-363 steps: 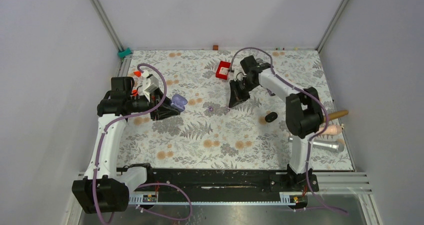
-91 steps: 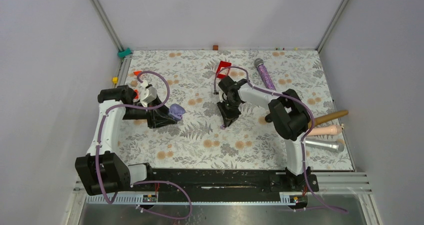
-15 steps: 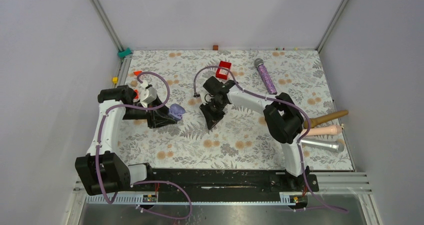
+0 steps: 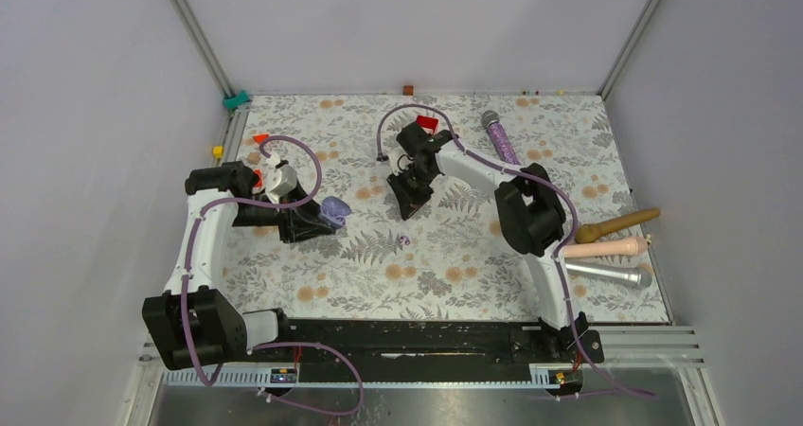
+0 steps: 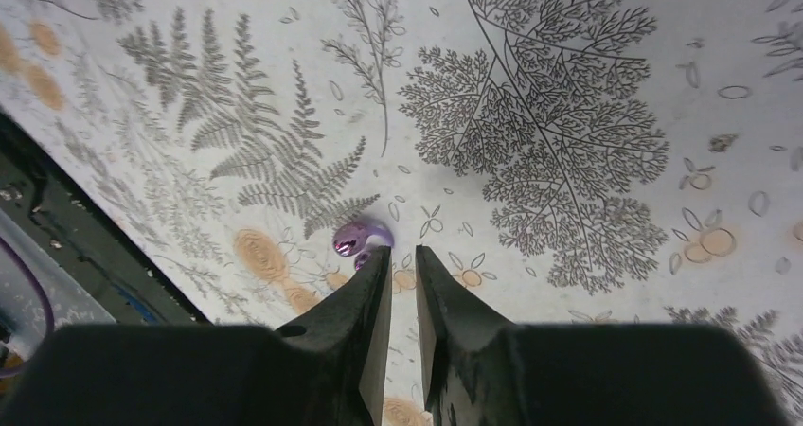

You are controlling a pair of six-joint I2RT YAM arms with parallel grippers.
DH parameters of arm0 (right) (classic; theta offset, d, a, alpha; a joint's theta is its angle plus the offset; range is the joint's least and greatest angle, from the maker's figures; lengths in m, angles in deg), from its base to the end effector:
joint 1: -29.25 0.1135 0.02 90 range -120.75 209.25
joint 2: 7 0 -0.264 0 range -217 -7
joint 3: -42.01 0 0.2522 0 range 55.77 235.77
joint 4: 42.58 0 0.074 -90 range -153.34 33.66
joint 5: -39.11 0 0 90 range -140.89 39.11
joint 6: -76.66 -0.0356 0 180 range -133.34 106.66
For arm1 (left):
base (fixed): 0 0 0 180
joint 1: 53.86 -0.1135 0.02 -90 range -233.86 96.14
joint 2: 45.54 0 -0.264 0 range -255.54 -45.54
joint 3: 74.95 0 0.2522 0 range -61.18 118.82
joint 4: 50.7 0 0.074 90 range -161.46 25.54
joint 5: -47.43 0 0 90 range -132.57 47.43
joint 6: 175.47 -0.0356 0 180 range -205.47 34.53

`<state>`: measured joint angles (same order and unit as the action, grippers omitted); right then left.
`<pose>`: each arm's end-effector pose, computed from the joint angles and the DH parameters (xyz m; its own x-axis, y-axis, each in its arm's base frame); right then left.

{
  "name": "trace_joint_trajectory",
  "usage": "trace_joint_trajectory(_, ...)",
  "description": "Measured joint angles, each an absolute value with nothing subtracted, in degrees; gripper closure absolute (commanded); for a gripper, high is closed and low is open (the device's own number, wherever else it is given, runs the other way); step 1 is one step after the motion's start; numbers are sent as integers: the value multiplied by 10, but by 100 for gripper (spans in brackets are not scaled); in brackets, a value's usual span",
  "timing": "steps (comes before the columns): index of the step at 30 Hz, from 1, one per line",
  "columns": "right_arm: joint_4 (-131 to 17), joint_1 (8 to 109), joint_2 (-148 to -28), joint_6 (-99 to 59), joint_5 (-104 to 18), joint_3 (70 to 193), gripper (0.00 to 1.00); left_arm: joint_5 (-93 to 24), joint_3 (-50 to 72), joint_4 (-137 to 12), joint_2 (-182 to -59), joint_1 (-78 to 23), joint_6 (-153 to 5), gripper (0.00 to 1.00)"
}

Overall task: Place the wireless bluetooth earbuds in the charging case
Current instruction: Pick up the left earbud from the center of the board.

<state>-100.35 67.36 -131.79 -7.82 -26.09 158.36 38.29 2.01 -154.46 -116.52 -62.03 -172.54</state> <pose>0.3551 0.2975 0.1960 -0.6499 -0.6208 -0.4384 -0.7594 0.5527 0.3432 0.1772 -0.0101 0.3104 -0.2048 0.1309 -0.9700 0.9715 0.1477 -0.1852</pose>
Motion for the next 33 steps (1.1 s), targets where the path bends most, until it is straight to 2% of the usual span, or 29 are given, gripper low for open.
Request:
trace_joint_trajectory(9, -1040, 677, -1377, -76, -285, 1589, 77, 383, 20, -1545, -1165, -620, -1725, 100)
trace_joint_trajectory(33, -1050, 707, -1359, -116, -281, 1547, 78, 383, 20, -1545, -1165, -620, -1725, 100)
